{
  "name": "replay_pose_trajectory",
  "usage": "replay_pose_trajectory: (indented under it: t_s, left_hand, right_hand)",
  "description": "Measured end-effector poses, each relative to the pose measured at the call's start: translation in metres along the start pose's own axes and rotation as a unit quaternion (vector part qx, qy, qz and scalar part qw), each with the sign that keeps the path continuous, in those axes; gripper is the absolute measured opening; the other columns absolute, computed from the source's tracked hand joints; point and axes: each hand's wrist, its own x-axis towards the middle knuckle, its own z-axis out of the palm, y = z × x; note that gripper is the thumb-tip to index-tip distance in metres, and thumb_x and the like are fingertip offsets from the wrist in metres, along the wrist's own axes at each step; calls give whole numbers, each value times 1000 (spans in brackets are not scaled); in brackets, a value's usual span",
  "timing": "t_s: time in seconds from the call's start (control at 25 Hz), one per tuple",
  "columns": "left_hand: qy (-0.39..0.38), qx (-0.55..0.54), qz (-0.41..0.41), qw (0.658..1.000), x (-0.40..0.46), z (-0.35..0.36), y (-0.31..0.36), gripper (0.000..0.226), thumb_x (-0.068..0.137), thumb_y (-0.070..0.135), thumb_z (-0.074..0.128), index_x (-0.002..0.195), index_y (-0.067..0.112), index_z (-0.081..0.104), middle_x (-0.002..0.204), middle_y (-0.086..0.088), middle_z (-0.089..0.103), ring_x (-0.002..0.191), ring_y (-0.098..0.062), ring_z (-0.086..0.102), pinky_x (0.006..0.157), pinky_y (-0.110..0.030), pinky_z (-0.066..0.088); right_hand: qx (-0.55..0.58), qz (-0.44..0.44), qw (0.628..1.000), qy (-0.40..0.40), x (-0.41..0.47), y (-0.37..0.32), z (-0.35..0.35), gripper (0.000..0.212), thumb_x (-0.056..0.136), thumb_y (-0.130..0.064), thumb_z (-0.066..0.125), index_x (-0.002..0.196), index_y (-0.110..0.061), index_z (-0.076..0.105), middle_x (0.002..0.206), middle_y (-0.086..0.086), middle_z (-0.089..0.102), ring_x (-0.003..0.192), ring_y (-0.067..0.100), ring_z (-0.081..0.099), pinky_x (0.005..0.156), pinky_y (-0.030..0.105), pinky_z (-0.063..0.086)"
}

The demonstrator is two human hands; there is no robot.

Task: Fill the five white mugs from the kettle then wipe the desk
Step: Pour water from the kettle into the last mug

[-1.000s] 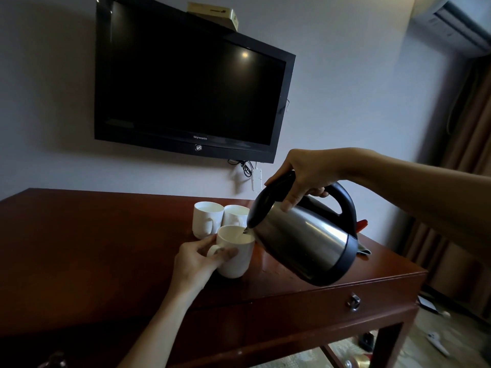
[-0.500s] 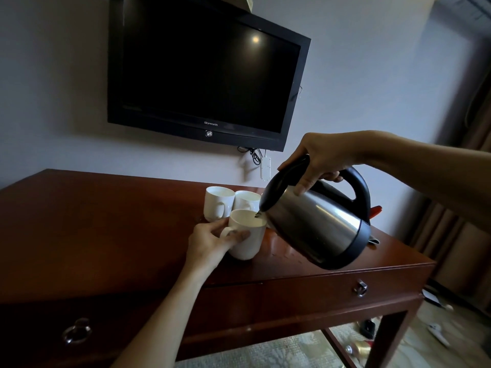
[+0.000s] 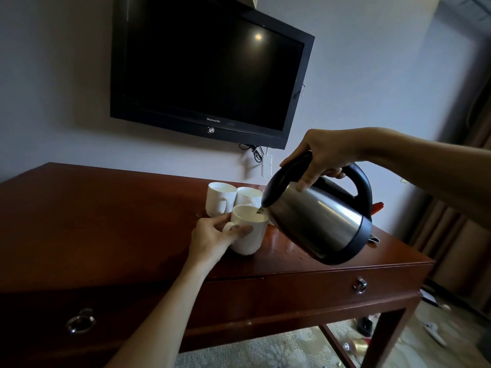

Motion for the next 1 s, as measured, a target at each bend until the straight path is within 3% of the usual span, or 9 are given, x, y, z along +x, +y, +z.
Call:
replay_pose_trajectory:
  t_s: [0.32, 0.52, 0.68, 1.0]
  left_hand:
    - [0, 1, 1, 1000, 1, -1, -2, 82, 43, 75, 85, 112, 31, 80, 105, 8, 79, 108, -13, 70, 93, -45, 59]
    - [-5, -1, -2, 1000, 2, 0, -4, 78, 44, 75, 86, 110, 33, 81, 96, 7, 80, 102, -17, 73, 89, -48, 60]
    - [-9, -13, 6, 1000, 1, -1, -4, 70, 46, 73, 86, 105, 35, 81, 87, 6, 80, 95, -21, 74, 77, -36, 59]
    - [-3, -14, 1, 1000, 3, 0, -6, 84, 41, 73, 87, 112, 28, 80, 93, 3, 80, 97, -21, 74, 80, -39, 61]
  right_hand:
    - [-8, 4, 1000, -1, 2, -2, -1, 66, 72, -25, 92, 133, -21, 69, 57, 20, 54, 37, 19, 41, 44, 21, 43]
    - [-26, 2, 1000, -9, 8, -10, -2, 64, 73, -22, 91, 133, -19, 69, 57, 20, 54, 36, 18, 41, 44, 24, 45]
    - [-37, 6, 999, -9, 13, -16, -2, 61, 74, -22, 91, 131, -17, 70, 61, 20, 54, 35, 16, 40, 44, 24, 44]
    - [1, 5, 1000, -9, 6, -3, 0, 63, 74, -20, 91, 133, -18, 69, 62, 22, 53, 40, 20, 38, 42, 24, 44]
